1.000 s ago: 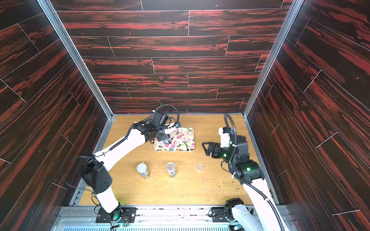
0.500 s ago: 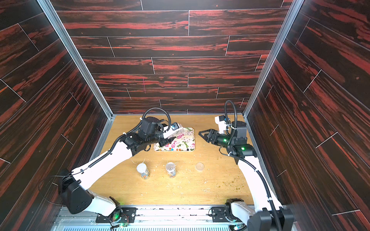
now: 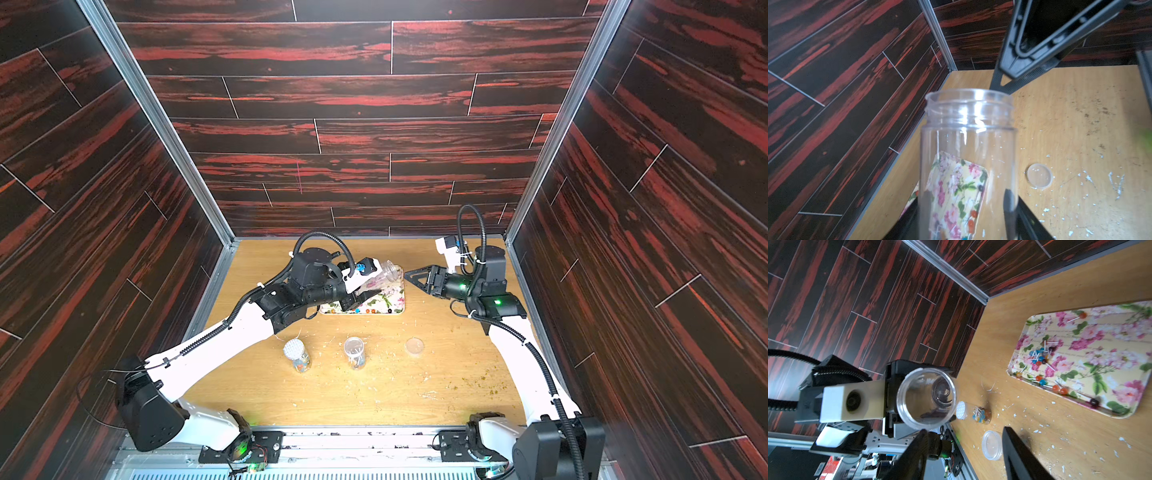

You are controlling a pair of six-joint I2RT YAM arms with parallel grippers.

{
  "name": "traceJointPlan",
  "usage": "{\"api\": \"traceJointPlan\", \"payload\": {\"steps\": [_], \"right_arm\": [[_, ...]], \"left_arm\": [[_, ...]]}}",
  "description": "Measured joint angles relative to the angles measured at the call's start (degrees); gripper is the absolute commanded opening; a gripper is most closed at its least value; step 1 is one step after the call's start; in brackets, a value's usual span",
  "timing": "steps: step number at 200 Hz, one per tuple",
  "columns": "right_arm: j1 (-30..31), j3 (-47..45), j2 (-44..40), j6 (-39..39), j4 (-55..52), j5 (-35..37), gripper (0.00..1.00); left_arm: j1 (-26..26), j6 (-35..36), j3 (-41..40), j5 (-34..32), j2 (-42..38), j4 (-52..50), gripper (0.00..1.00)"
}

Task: Pour the candies out of the jar
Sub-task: Place the jar at the center of the board.

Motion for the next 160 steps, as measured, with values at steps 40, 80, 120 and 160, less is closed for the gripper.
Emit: {"api": "traceJointPlan", "payload": {"steps": [40, 80, 120, 160], "right_arm": [[0.3, 0.1, 0.7, 0.0, 0.0, -1.2, 0.55], [0.7, 0.1, 0.7, -0.2, -0.1, -2.6, 0.52], [1.1, 0.1, 0.7, -1.3, -1.5, -3.3, 0.51], [1.2, 0.1, 0.7, -3.3, -4.1, -4.1, 0.48]], "left_arm": [[-0.3, 0.0, -0.3, 2.9, -0.2, 0.0, 0.44], [-0.3, 0.9, -0.7, 5.2, -0.6, -0.6, 0.45], [-0.7, 1.8, -0.7, 6.6, -0.6, -1.8, 0.45], [-1.4, 3.3, -0.3, 7.3, -0.5, -3.3, 0.45]]}}
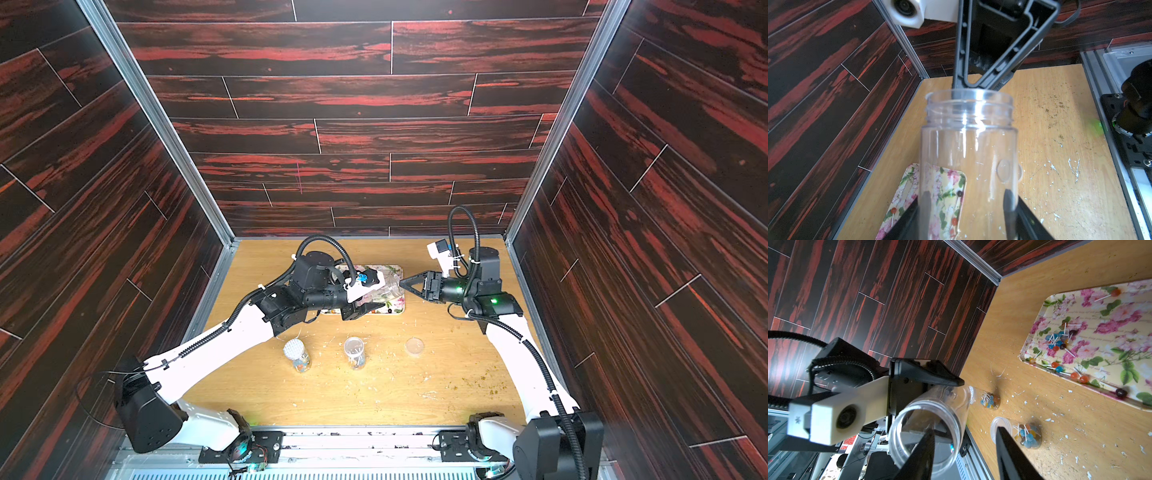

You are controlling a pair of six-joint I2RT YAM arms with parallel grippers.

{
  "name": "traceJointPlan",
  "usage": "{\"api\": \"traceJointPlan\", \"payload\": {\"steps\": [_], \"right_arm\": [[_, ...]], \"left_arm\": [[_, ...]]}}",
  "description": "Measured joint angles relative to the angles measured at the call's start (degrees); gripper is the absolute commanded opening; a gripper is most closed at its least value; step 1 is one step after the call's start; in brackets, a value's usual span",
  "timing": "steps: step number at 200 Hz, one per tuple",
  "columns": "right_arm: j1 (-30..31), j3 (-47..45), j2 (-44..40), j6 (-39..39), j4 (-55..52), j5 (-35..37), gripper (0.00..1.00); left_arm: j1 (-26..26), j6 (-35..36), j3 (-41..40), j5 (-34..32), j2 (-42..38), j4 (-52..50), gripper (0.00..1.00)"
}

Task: Pour the candies out of the jar
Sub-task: Place the jar at the center of the board.

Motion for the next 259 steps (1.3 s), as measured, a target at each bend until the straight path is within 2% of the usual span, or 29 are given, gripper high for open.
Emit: {"api": "traceJointPlan", "payload": {"steps": [69, 144, 200, 215, 226, 246, 251, 259], "right_arm": [[0.3, 0.8, 0.0, -3.3, -5.0, -0.6, 0.41], [0.7, 2.0, 0.0, -6.6, -9.0, -0.3, 0.17], [1.1, 2.1, 0.0, -8.2, -10.4, 1.6, 0.03], [1.2, 2.1, 0.0, -8.7, -10.8, 1.9, 0.0], [1.2, 2.1, 0.0, -8.9, -11.1, 2.1, 0.0], [1.2, 2.1, 0.0, -8.9, -11.7, 2.4, 0.0], [1.2, 2.1, 0.0, -8.9, -11.7, 2.5, 0.0], [1.2, 2.1, 0.0, -8.9, -11.8, 2.5, 0.0]], "left_arm": [[-1.5, 2.0, 2.1, 0.0, 1.2, -1.5, 0.45], [-2.2, 4.3, 3.7, -0.5, 2.6, -3.7, 0.47], [-2.3, 4.7, 4.2, -1.1, 3.0, -4.8, 0.49], [-2.3, 4.8, 4.2, -1.1, 3.1, -5.1, 0.53], [-2.4, 4.9, 4.2, -1.2, 3.1, -5.2, 0.61], [-2.4, 5.2, 4.3, -1.2, 3.2, -4.8, 0.78], [-2.4, 4.9, 4.3, -1.2, 3.2, -4.9, 0.88], [-2.4, 5.4, 4.3, -1.3, 3.2, -4.9, 0.97]]}}
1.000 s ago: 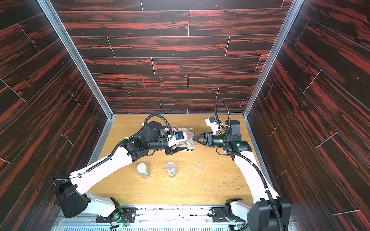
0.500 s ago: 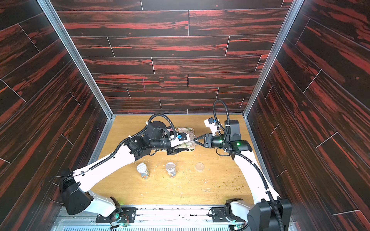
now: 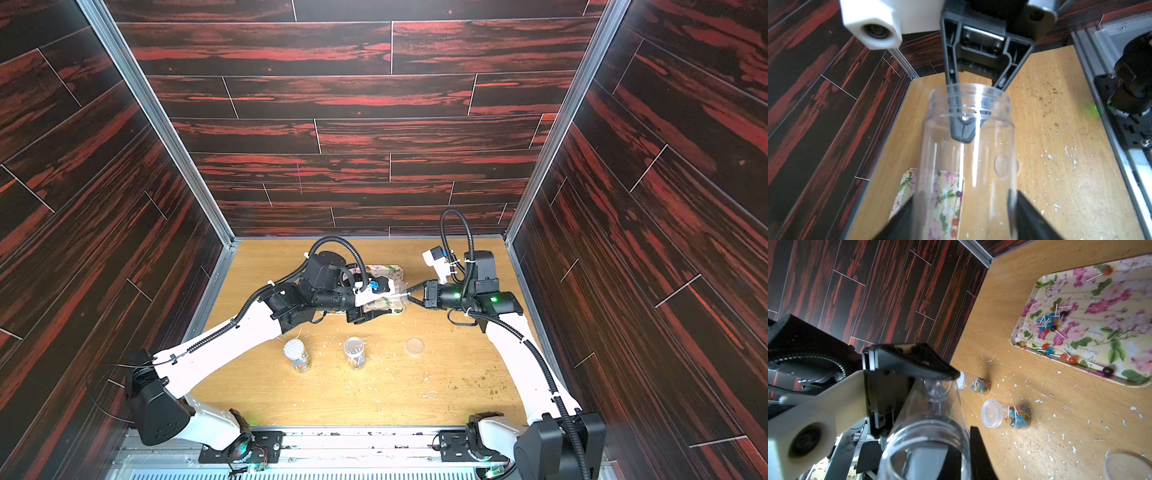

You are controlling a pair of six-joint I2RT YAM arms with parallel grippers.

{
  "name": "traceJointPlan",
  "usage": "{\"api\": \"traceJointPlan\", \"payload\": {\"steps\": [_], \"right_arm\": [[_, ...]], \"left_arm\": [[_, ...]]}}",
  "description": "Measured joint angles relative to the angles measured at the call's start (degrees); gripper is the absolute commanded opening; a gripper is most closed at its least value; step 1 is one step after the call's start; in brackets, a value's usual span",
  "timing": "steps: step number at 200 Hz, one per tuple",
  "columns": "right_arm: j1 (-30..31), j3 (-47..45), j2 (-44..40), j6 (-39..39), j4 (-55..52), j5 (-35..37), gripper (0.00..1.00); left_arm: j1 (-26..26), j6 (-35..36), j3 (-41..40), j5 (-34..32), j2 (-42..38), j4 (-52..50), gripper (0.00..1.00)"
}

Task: Pour the candies out of the jar
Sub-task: Place the jar at the center of the board.

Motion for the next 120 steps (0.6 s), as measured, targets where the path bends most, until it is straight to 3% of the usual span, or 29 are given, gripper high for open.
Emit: {"api": "traceJointPlan", "payload": {"steps": [67, 102, 120], "right_arm": [[0.0, 0.1, 0.4, -0.5, -1.3, 1.7, 0.0], [-0.1, 2.5, 3.6, -2.8, -5.7, 7.3, 0.0], [-0.4, 5.7, 6.0, -4.6, -9.8, 13.6, 0.0]], "left_arm": [[-0.2, -0.5, -5.4, -3.8, -4.5, 3.1, 1.0], [-0.2, -1.8, -12.7, -10.2, -14.7, 6.5, 1.0], [-0.2, -3.3, -15.8, -13.5, -20.5, 7.9, 1.0]]}}
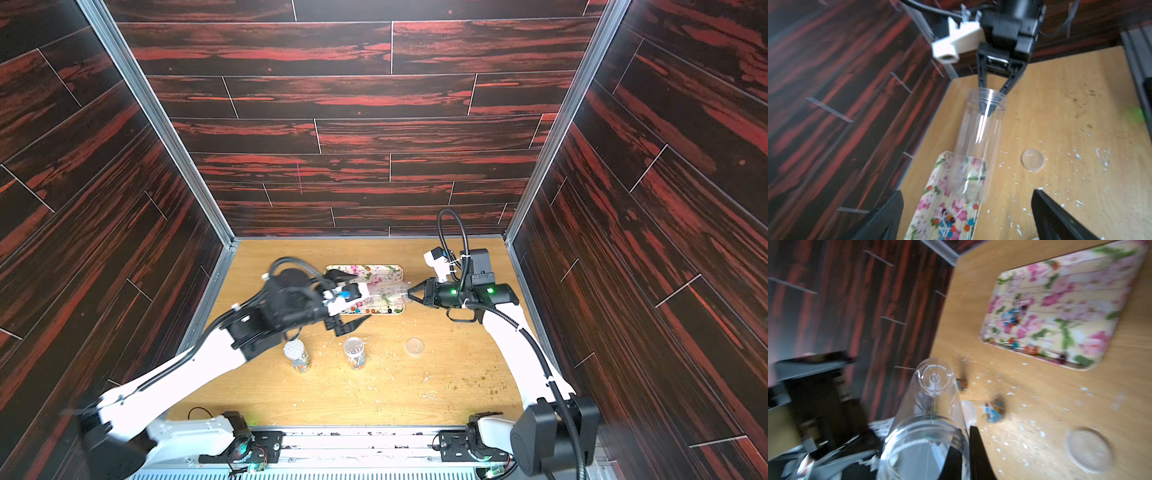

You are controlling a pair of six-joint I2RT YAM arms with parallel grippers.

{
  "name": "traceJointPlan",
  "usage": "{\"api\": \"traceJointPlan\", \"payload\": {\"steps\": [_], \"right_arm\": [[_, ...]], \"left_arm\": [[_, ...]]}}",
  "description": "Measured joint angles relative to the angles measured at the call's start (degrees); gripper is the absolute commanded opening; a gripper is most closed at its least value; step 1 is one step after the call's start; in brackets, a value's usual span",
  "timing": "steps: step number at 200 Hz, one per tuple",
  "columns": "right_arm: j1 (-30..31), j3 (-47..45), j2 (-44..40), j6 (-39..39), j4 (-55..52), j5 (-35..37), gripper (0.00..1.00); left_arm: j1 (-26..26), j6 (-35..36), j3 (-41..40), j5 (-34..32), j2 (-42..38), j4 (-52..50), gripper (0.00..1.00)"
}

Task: Pour the candies out of the jar
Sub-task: Place the jar at the center of the board.

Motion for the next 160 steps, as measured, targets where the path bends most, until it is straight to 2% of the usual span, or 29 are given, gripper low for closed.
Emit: {"api": "traceJointPlan", "payload": {"steps": [49, 70, 112, 160], "right_arm": [[-0.3, 12.8, 8.8, -3.7, -12.0, 25.2, 0.0], [-0.3, 17.0, 13.0, -4.4, -16.2, 33.1, 0.0], [0.2, 19.6, 20.4, -4.6, -22.1, 43.3, 0.0], [3.7, 20.5, 26.2, -4.5, -27.2, 50.8, 0.0]], "left_arm": [[0.0, -6.6, -8.3, -5.6, -9.4, 2.2, 1.0], [0.0, -9.2, -11.5, -6.2, -11.1, 2.0, 1.0], [0.0, -12.9, -15.6, -6.4, -13.9, 1.9, 1.0], [0.0, -16.1, -18.2, -5.6, -14.6, 3.2, 1.0]]}}
